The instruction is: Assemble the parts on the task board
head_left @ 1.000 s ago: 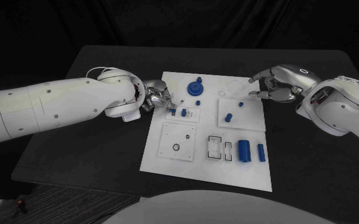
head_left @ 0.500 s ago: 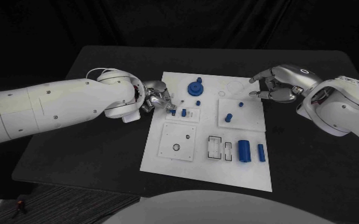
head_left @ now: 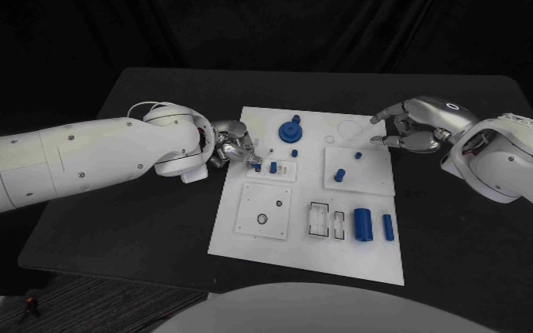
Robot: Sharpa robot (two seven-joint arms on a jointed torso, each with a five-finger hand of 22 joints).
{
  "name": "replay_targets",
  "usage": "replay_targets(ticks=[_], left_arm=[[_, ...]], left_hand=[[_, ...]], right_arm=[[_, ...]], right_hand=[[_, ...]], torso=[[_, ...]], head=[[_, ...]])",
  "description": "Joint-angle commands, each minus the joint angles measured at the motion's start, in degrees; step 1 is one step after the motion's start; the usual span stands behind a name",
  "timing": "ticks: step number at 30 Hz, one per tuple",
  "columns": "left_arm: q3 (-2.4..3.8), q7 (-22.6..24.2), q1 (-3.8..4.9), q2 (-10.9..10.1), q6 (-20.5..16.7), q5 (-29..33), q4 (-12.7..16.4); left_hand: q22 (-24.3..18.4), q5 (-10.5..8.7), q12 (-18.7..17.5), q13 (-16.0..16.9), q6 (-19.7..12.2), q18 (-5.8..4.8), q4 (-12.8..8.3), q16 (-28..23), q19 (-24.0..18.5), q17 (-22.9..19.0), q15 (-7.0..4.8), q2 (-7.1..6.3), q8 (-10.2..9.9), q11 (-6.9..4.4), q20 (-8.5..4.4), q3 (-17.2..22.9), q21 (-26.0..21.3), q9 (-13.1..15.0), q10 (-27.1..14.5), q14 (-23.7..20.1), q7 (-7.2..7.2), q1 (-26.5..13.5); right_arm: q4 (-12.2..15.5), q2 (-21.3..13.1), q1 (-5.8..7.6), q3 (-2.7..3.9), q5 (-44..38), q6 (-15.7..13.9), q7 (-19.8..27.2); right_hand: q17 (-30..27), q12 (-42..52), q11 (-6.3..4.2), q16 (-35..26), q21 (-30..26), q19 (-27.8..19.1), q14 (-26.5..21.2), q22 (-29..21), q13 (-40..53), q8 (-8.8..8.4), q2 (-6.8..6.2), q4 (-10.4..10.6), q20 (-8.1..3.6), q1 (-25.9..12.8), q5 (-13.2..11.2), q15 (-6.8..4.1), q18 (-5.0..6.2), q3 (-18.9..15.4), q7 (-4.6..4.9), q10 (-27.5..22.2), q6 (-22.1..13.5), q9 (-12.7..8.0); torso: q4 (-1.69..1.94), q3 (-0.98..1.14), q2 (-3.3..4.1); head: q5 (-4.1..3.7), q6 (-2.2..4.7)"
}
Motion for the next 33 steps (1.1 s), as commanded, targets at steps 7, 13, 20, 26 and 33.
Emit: replay_targets(ticks=[7, 13, 20, 26, 33], left_arm=[[-0.42, -1.3, -0.68, -0.3, 2.2, -0.1, 0.1], [-0.42, -1.5, -0.73, -0.5, 2.4, -0.1, 0.3], [-0.42, -1.6, -0.77, -0.7, 2.5, -0.1, 0.5], [-0.42, -1.7, -0.8, -0.9, 2.5, -0.1, 0.6], [-0.42, -1.6, -0.83, -0.7, 2.3, -0.1, 0.6]], left_hand=[[6.8, 0.39, -0.4, 6.8, -0.4, 0.35, -0.2, -0.4, -0.3, 8.8, 0.01, 0.51, 0.3, -0.04, -0.01, 0.6, -0.5, 0.2, -0.5, 2.6, -0.17, -0.1], [6.8, 0.39, -0.5, 6.7, -0.4, 0.37, -0.2, -0.4, -0.4, 8.8, 0.01, 0.51, 0.3, -0.04, -0.01, 0.6, -0.6, 0.2, -0.6, 2.6, -0.17, -0.1], [6.7, 0.42, -0.5, 6.6, -0.5, 0.4, -0.3, -0.5, -0.4, 8.6, 0.01, 0.49, 0.2, -0.03, -0.01, 0.6, -0.7, 0.2, -0.7, 2.5, -0.15, -0.1], [6.7, 0.48, -0.6, 6.6, -0.6, 0.39, -0.4, -0.5, -0.4, 8.6, 0.02, 0.48, 0.3, -0.02, 0.0, 0.8, -0.7, 0.3, -0.7, 2.5, -0.14, 0.1], [6.8, -6.04, -0.6, 6.5, -0.8, 0.4, 0.8, -0.6, -0.6, 8.5, 0.19, 0.75, 0.4, 0.15, 0.16, -0.9, -1.1, 0.6, -0.8, 2.4, -0.01, -1.6]], right_arm=[[0.0, -0.1, -0.15, 0.03, 0.0, 0.4, -0.7], [0.1, -0.1, -0.16, 0.03, 0.0, 0.4, -0.8], [0.1, -0.1, -0.16, 0.03, 0.0, 0.5, -0.9], [0.1, -0.1, -0.17, 0.03, 0.0, 0.5, -1.0], [0.1, -0.1, -0.18, 0.03, 0.0, 0.5, -1.0]], right_hand=[[-0.1, -0.4, -0.03, -0.3, -0.5, -0.4, -0.3, -0.1, -0.1, 0.09, 0.02, -0.3, 0.13, 0.5, 0.2, 0.09, 0.49, -0.2, -0.05, -0.4, 0.5, -0.1], [-0.1, -0.5, -0.02, -0.3, -0.5, -0.4, -0.3, -0.1, -0.2, 0.09, 0.03, -0.3, 0.14, 0.6, 0.3, 0.09, 0.5, -0.1, -0.05, -0.5, 0.5, -0.1], [-0.1, -0.5, -0.02, -0.3, -0.6, -0.4, -0.3, -0.1, -0.2, 0.09, 0.05, -0.3, 0.14, 0.6, 0.3, 0.09, 0.51, -0.1, -0.05, -0.5, 0.5, -0.1], [-0.2, -0.5, -0.02, -0.3, -0.6, -0.4, -0.3, -0.1, -0.2, 0.1, 0.07, -0.4, 0.14, 0.7, 0.3, 0.09, 0.5, -0.1, -0.05, -0.5, 0.6, -0.1], [-0.2, -0.5, -0.02, -0.3, -0.6, -0.4, -0.3, -0.1, -0.2, 0.1, 0.07, -0.4, 0.14, 0.7, 0.3, 0.09, 0.5, -0.1, -0.05, -0.5, 0.6, -0.1]], torso=[[-0.02, 0.04, 0.04], [-0.04, 0.06, 0.01], [-0.07, 0.05, -0.02], [-0.03, 0.05, 0.03], [0.03, 0.05, 0.07]], head=[[-0.05, -0.01], [-0.04, -0.01], [0.05, -0.01], [0.1, -0.01], [0.02, -0.01]])
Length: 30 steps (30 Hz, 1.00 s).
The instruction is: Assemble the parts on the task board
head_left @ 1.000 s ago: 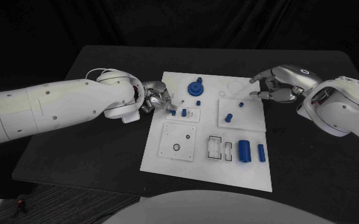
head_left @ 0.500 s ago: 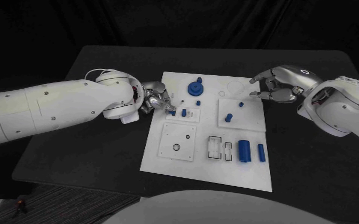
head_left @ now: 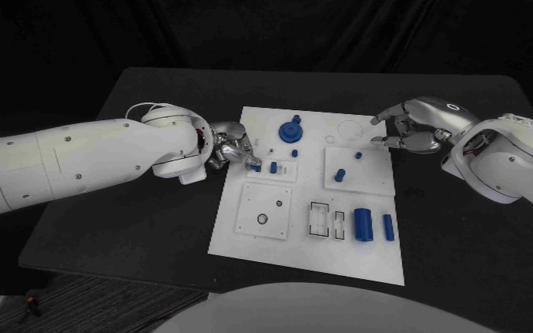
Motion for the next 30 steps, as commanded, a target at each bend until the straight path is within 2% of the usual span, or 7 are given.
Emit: replay_targets(ticks=[1, 4, 10, 23, 27, 28, 30], left_arm=[[-0.48, -1.4, -0.64, 0.1, 2.0, -0.1, 0.0], [-0.48, -1.3, -0.64, 0.2, 1.8, -0.1, -0.1], [-0.48, -1.2, -0.66, 0.4, 1.6, -0.1, -0.3], [-0.48, -0.6, -0.72, 0.5, 1.3, -0.1, -0.5], [-0.48, -0.1, -0.73, 0.4, 0.5, -0.1, -0.5], [-0.48, 0.2, -0.73, 0.4, 0.1, -0.1, -0.5], [-0.48, 0.8, -0.73, 0.4, -0.7, -0.1, -0.5]], left_hand=[[6.9, -6.62, -0.2, 6.5, -0.6, 0.37, 2.4, -0.3, -0.3, 8.5, 0.38, -0.02, -0.2, 0.34, 0.08, -2.7, -0.4, -0.2, -0.5, 2.4, 0.36, -2.7], [7.1, -9.84, -0.2, 6.4, -0.7, 0.4, 4.6, -0.3, -0.3, 8.4, 0.63, -0.09, -1.3, 0.73, 0.31, -6.4, -0.7, -1.0, -0.6, 2.3, 0.74, -4.3], [7.2, -13.54, -0.1, 6.4, -0.6, 0.45, 7.7, -0.4, -0.3, 8.3, 0.95, 0.06, -2.5, 1.06, 0.64, -11.3, -1.1, -1.9, -0.6, 2.3, 1.15, -6.5], [7.4, -13.82, -0.2, 6.3, -1.3, 0.47, 9.2, -0.4, -0.2, 8.3, 1.24, 0.99, -4.2, 1.43, 0.89, -14.1, -1.4, -3.4, -0.8, 2.2, 1.57, -6.7], [7.7, -13.98, 0.0, 6.5, -0.6, 0.44, 11.4, -0.2, 0.0, 8.6, 1.21, 1.6, -2.9, 1.35, 0.96, -16.7, -1.3, -2.8, -0.7, 2.4, 1.37, -7.7], [7.9, -13.85, 0.1, 6.6, -0.4, 0.45, 12.7, -0.2, 0.1, 8.7, 1.15, 2.24, -1.7, 1.15, 0.82, -18.0, -1.3, -2.0, -0.6, 2.5, 1.16, -8.2], [8.1, -13.46, 0.1, 6.6, -0.3, 0.41, 13.1, -0.1, 0.2, 8.8, 0.97, 3.12, -0.3, 1.02, 0.76, -19.4, -1.3, -1.0, -0.5, 2.5, 0.97, -9.1]], right_arm=[[0.0, 0.0, -0.15, 0.03, 0.0, 0.2, -0.8], [0.0, 0.0, -0.15, 0.03, 0.0, 0.2, -0.8], [0.0, 0.0, -0.15, 0.03, 0.0, 0.2, -0.8], [-0.2, 0.1, -0.42, 0.02, 0.0, 0.1, -0.7], [-0.3, 0.1, -0.5, 0.02, 0.0, 0.0, -0.7], [-0.3, 0.1, -0.52, 0.02, 0.0, -0.1, -0.7], [-0.3, 0.1, -0.54, 0.02, 0.0, -0.2, -0.7]], right_hand=[[-0.1, -0.3, -0.02, -0.4, -0.4, -0.4, -0.3, -0.1, -0.1, 0.1, 0.07, -0.4, 0.14, 0.7, 0.4, 0.09, 0.53, -0.1, 0.16, -0.5, 0.4, -0.1], [-0.1, -0.3, -0.02, -0.4, -0.4, -0.4, -0.3, -0.1, -0.1, 0.1, 0.07, -0.4, 0.14, 0.7, 0.4, 0.09, 0.53, -0.1, 0.16, -0.5, 0.4, -0.1], [-0.1, -0.3, -0.02, -0.4, -0.5, -0.4, -0.3, -0.1, -0.2, 0.1, 0.08, -0.4, 0.14, 0.8, 0.4, 0.09, 0.54, -0.1, 0.16, -0.6, 0.4, -0.1], [-0.1, -0.3, -0.01, -0.4, -0.6, -0.4, -0.4, -0.1, -0.2, 0.11, 0.1, -0.5, 0.14, 0.9, 0.5, 0.1, 0.53, -0.1, 0.17, -0.6, 0.4, -0.1], [-0.1, -0.4, 0.0, -0.4, -0.7, -0.4, -0.4, -0.1, -0.3, 0.1, 0.36, -0.7, 0.15, 1.2, 1.3, 0.12, 0.54, 0.1, 0.2, -0.6, 0.5, -0.2], [-0.1, -0.4, 0.01, -0.4, -0.7, -0.4, -0.4, -0.1, -0.4, 0.08, 0.42, -0.7, 0.16, 1.2, 1.7, 0.12, 0.53, 0.2, 0.21, -0.6, 0.5, -0.3], [-0.1, -0.5, 0.02, -0.4, -0.8, -0.4, -0.4, -0.1, -0.4, 0.06, 0.6, -0.6, 0.16, 1.2, 2.4, 0.12, 0.53, 0.2, 0.23, -0.7, 0.5, -0.4]], torso=[[0.04, -0.01, 0.02], [0.04, 0.0, 0.03], [0.02, 0.0, 0.01], [-0.06, 0.01, -0.02], [-0.06, 0.03, -0.06], [-0.05, 0.03, -0.06], [-0.05, 0.03, -0.07]], head=[[-0.06, -0.01], [-0.08, -0.01], [-0.19, -0.01], [-0.26, -0.01], [-0.38, -0.01], [-0.43, -0.01], [-0.5, -0.01]])
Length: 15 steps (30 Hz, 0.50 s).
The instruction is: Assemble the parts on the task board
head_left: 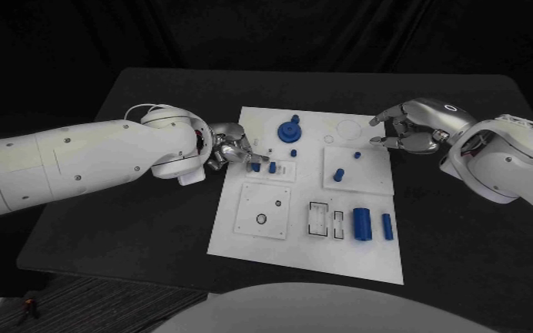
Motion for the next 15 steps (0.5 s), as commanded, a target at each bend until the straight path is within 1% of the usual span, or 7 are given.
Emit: replay_targets(ticks=[1, 2, 4, 10, 13, 14, 15], left_arm=[[-0.36, 1.1, -0.56, 0.2, -1.2, -0.1, -0.1], [-0.36, 1.4, -0.56, 0.2, -1.5, -0.1, 0.0], [-0.35, 2.1, -0.55, 0.1, -2.4, -0.1, 0.1], [-0.34, 3.1, -0.54, 0.2, -3.4, -0.1, 0.1], [-0.34, 3.3, -0.54, 0.1, -3.8, -0.1, 0.1], [-0.34, 3.3, -0.53, 0.1, -3.9, -0.1, 0.1], [-0.34, 3.3, -0.53, 0.1, -3.9, -0.1, 0.1]], left_hand=[[8.1, 0.86, 0.2, 6.7, 0.0, 0.41, 0.3, 0.2, 0.4, 8.9, -0.03, 1.12, 2.2, -0.15, 0.07, -1.7, -0.2, 1.3, 0.3, 2.5, -0.05, -1.0], [8.3, 1.81, 0.3, 6.8, -0.3, 0.36, 0.3, 0.2, 0.6, 9.0, -0.19, 1.99, 3.8, -0.42, -0.04, -3.1, -0.2, 2.6, 0.4, 2.5, -0.21, -1.1], [8.5, 2.15, 0.4, 6.9, -0.5, 0.36, 0.3, 0.3, 0.7, 9.1, -0.25, 2.45, 4.7, -0.42, -0.15, -3.9, -0.1, 3.4, 0.5, 2.6, -0.38, -1.2], [8.6, 3.29, 0.4, 6.9, -0.9, 0.35, 0.2, 0.4, 0.7, 9.2, -0.34, 3.2, 5.6, -0.54, -0.24, -4.6, -0.2, 4.1, 0.5, 2.7, -0.5, -0.4], [8.7, 4.34, 0.4, 6.9, -1.2, 0.35, 0.3, 0.3, 0.8, 9.1, -0.37, 3.77, 5.9, -0.56, -0.28, -5.0, -0.2, 4.3, 0.5, 2.6, -0.53, 0.1], [8.7, 5.31, 0.4, 6.9, -1.4, 0.36, 0.3, 0.3, 0.8, 9.1, -0.39, 4.11, 6.1, -0.58, -0.31, -5.2, -0.3, 4.4, 0.5, 2.6, -0.56, 0.5], [8.7, 5.64, 0.4, 6.9, -1.4, 0.35, 0.3, 0.3, 0.8, 9.1, -0.4, 4.22, 6.2, -0.6, -0.31, -5.3, -0.3, 4.4, 0.5, 2.6, -0.57, 0.6]], right_arm=[[-0.1, 0.0, -0.18, 0.02, -0.1, -0.3, -0.7], [-0.1, 0.0, -0.18, 0.02, -0.1, -0.3, -0.7], [-0.1, 0.0, -0.19, 0.02, -0.1, -0.3, -0.8], [-0.1, -0.1, -0.2, 0.02, -0.1, -0.3, -0.9], [-0.1, -0.1, -0.2, 0.02, 0.0, -0.3, -0.9], [-0.1, -0.1, -0.21, 0.02, 0.0, -0.3, -0.9], [-0.1, -0.1, -0.21, 0.02, 0.0, -0.3, -0.9]], right_hand=[[0.0, -0.3, 0.02, -0.2, -0.4, -0.4, -0.4, 0.0, -0.1, 0.05, 0.39, -0.1, 0.16, 0.4, 0.7, 0.13, 0.55, 0.1, 0.04, -0.3, 0.3, -0.1], [0.0, -0.2, 0.02, -0.2, -0.4, -0.4, -0.4, 0.0, -0.1, 0.04, 0.43, -0.1, 0.16, 0.4, 0.9, 0.13, 0.54, 0.1, 0.04, -0.2, 0.3, -0.1], [-0.1, -0.3, 0.02, -0.2, -0.5, -0.4, -0.4, 0.0, -0.2, 0.03, 0.54, -0.1, 0.16, 0.4, 1.2, 0.14, 0.54, 0.2, 0.05, -0.3, 0.3, -0.2], [0.0, -0.3, 0.02, -0.2, -0.5, -0.4, -0.4, 0.0, -0.2, 0.02, 0.67, 0.0, 0.17, 0.4, 1.5, 0.14, 0.54, 0.2, 0.05, -0.3, 0.3, -0.2], [0.0, -0.3, 0.02, -0.2, -0.5, -0.4, -0.4, 0.0, -0.2, 0.01, 0.73, 0.0, 0.17, 0.4, 1.6, 0.14, 0.54, 0.3, 0.04, -0.3, 0.3, -0.3], [0.0, -0.3, 0.02, -0.2, -0.5, -0.4, -0.4, 0.0, -0.2, 0.01, 0.73, 0.0, 0.17, 0.4, 1.6, 0.14, 0.54, 0.3, 0.04, -0.3, 0.3, -0.3], [0.0, -0.3, 0.02, -0.1, -0.5, -0.3, -0.4, 0.0, -0.2, 0.01, 0.81, 0.1, 0.17, 0.4, 1.8, 0.13, 0.54, 0.3, 0.04, -0.3, 0.4, -0.3]], torso=[[0.0, 0.03, -0.05], [-0.01, 0.02, -0.05], [-0.01, 0.03, -0.07], [0.0, -0.02, -0.06], [-0.05, -0.03, -0.08], [-0.05, -0.03, -0.08], [-0.06, -0.03, -0.08]], head=[[-0.12, -0.01], [-0.12, -0.01], [-0.2, -0.01], [-0.39, -0.01], [-0.39, -0.01], [-0.39, -0.01], [-0.38, -0.01]])
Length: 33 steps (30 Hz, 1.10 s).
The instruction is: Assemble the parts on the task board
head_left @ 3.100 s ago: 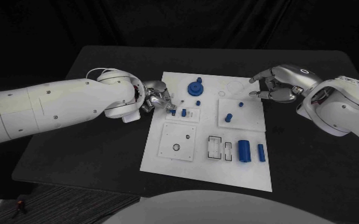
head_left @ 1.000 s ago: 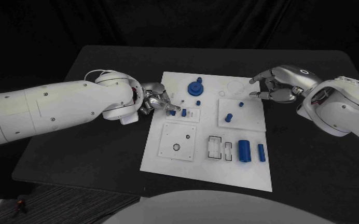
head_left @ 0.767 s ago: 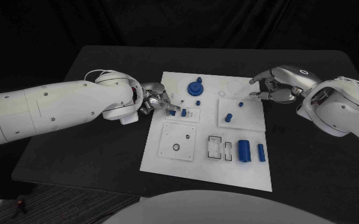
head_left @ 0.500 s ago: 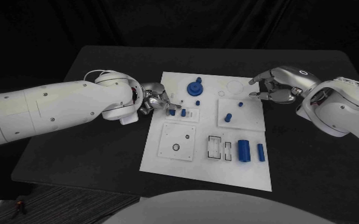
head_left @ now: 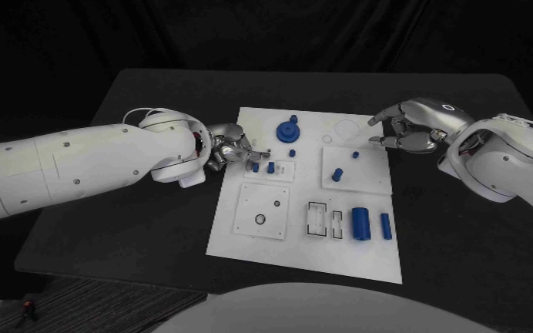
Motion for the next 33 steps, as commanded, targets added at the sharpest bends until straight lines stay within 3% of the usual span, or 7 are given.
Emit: replay_targets(ticks=[1, 12, 18, 24, 29, 31, 33], left_arm=[[0.01, 1.5, -0.1, 0.0, -1.4, 0.0, 0.1], [0.02, 1.2, -0.07, -0.3, -1.8, 0.0, 0.3], [0.04, 1.3, 0.44, -1.3, -3.5, 0.0, 0.9], [0.06, 2.3, 3.55, -2.3, -5.1, 0.0, 1.1], [0.06, 7.0, 7.18, -1.9, -6.7, 0.0, -0.6], [0.07, 9.8, 8.04, -1.3, -7.3, 0.0, -1.6], [0.07, 13.9, 8.67, -0.4, -7.3, 0.0, -2.9]], left_hand=[[8.7, 0.92, 0.2, 6.9, -0.5, 0.35, 0.0, 0.3, 0.4, 9.1, -0.4, 0.53, 0.4, -0.28, 0.11, -0.4, -0.3, 0.1, 0.2, 2.6, -0.03, 0.2], [8.8, 4.41, 0.2, 6.9, -0.7, 0.33, -0.1, 0.3, 0.5, 9.2, -0.48, 1.33, 0.9, -0.39, 0.03, -1.2, -0.4, 0.1, 0.2, 2.6, -0.16, 2.0], [9.0, 5.65, 0.6, 7.3, -0.6, 0.21, -0.3, 0.6, 0.9, 9.6, -0.64, 0.89, 1.4, -0.56, -0.09, -1.6, 0.2, 0.3, 0.7, 2.9, -0.36, 3.9], [9.1, 4.65, 1.0, 7.7, -0.6, 0.11, -0.4, 0.8, 1.4, 10.1, -0.85, -0.25, 2.2, -0.77, -0.28, -2.5, 0.6, 0.8, 1.2, 3.3, -0.55, 5.7], [9.1, 2.33, 1.0, 7.8, -1.4, 0.1, -0.8, 1.0, 1.4, 10.4, -0.91, -1.16, 3.0, -0.79, -0.37, -3.6, 0.5, 1.4, 1.3, 3.5, -0.54, 8.4], [9.0, 1.68, 0.7, 7.4, -2.7, 0.22, -1.4, 0.8, 1.1, 10.1, -0.67, -1.44, 3.4, -0.6, -0.38, -3.8, 0.0, 1.9, 0.9, 3.2, -0.24, 10.2], [8.7, 1.38, -0.8, 5.8, -6.6, 0.37, -3.2, 0.3, 0.3, 9.1, -0.16, -1.88, 3.5, 0.09, 0.04, -3.6, -1.2, 2.7, -0.9, 2.5, 0.6, 14.6]], right_arm=[[0.0, 0.0, -0.16, 0.02, 0.1, -0.3, -0.9], [0.0, 0.0, -0.16, 0.02, 0.2, -0.3, -1.0], [0.1, -0.2, -0.15, 0.02, 0.2, -0.7, -0.9], [0.4, -0.4, -0.15, 0.03, 0.2, -1.2, -0.7], [0.4, -0.5, -0.15, 0.03, 0.2, -1.8, -0.5], [0.4, -0.5, -0.15, 0.03, 0.3, -2.1, -0.3], [0.4, -0.5, -0.15, 0.03, 0.5, -2.4, -0.1]], right_hand=[[0.0, -0.3, 0.02, -0.1, -0.3, -0.3, -0.4, 0.0, -0.1, 0.01, 0.6, 0.1, 0.17, 0.1, 0.3, 0.13, 0.54, 0.3, 0.04, -0.3, 0.4, -0.1], [0.0, -0.3, 0.02, -0.2, -0.5, -0.3, -0.4, 0.0, -0.1, -0.02, 0.89, 0.2, 0.17, 0.0, 0.9, 0.13, 0.56, 0.4, 0.04, -0.3, 0.4, -0.2], [0.0, -0.4, 0.02, -0.2, -0.5, -0.3, -0.4, 0.0, -0.2, -0.04, 1.02, 0.4, 0.17, -0.1, 1.1, 0.13, 0.56, 0.5, 0.04, -0.3, 0.4, -0.2], [0.0, -0.3, 0.03, -0.1, -0.6, -0.3, -0.4, 0.0, -0.1, -0.04, 1.14, 0.6, 0.18, -0.3, 1.3, 0.14, 0.57, 0.5, 0.04, -0.3, 0.4, -0.3], [0.2, -0.2, 0.02, 0.0, -0.4, -0.2, -0.3, 0.1, 0.0, -0.03, 1.21, 0.8, 0.17, -0.6, 1.4, 0.14, 0.54, 0.4, 0.04, -0.2, 0.5, -0.3], [0.3, -0.2, 0.02, 0.1, -0.3, -0.2, -0.3, 0.2, 0.0, -0.01, 1.23, 0.9, 0.17, -0.6, 1.4, 0.13, 0.52, 0.4, 0.03, -0.2, 0.5, -0.3], [0.3, -0.5, 0.02, 0.1, -0.3, -0.2, -0.3, 0.2, -0.3, 0.0, 1.25, 0.9, 0.17, -0.7, 1.4, 0.13, 0.51, 0.4, 0.03, -0.4, 0.5, -0.3]], torso=[[-0.05, -0.04, -0.02], [0.07, 0.02, 0.1], [0.1, 0.02, 0.07], [0.09, -0.01, 0.11], [0.03, -0.08, 0.14], [0.02, -0.07, 0.15], [-0.06, -0.02, 0.17]], head=[[0.04, -0.01], [0.07, -0.01], [-0.49, -0.01], [-0.46, -0.01], [-0.6, -0.01], [-0.63, -0.01], [-0.54, -0.01]])
